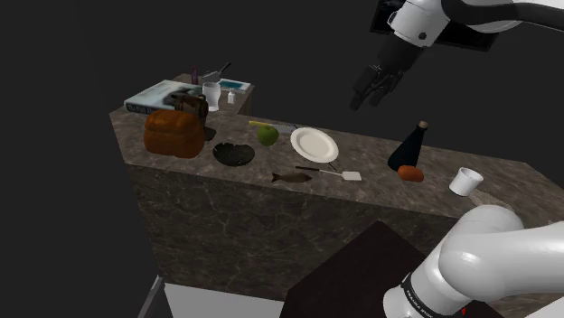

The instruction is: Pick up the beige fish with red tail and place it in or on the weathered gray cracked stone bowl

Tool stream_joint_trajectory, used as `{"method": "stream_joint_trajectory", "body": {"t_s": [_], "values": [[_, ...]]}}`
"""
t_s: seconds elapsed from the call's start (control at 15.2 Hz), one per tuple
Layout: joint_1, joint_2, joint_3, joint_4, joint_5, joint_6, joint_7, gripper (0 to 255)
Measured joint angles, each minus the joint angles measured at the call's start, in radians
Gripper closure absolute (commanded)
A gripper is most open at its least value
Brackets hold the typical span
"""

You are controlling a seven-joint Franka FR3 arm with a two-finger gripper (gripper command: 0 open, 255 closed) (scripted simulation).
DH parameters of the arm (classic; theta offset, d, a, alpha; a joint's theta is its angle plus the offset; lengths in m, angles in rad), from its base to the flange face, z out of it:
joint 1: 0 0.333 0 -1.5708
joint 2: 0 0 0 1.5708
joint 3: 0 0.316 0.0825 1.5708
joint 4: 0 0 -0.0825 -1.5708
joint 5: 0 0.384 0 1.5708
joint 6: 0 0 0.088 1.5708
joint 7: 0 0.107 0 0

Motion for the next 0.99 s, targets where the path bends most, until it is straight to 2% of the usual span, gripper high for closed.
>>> {"method": "stream_joint_trajectory", "body": {"t_s": [0.26, 0.99], "values": [[0.018, 0.035, -0.028, -0.039, -0.008, 0.06, -0.075, 0], [0.114, 0.283, -0.172, -0.155, -0.03, 0.348, -0.482, 0]]}}
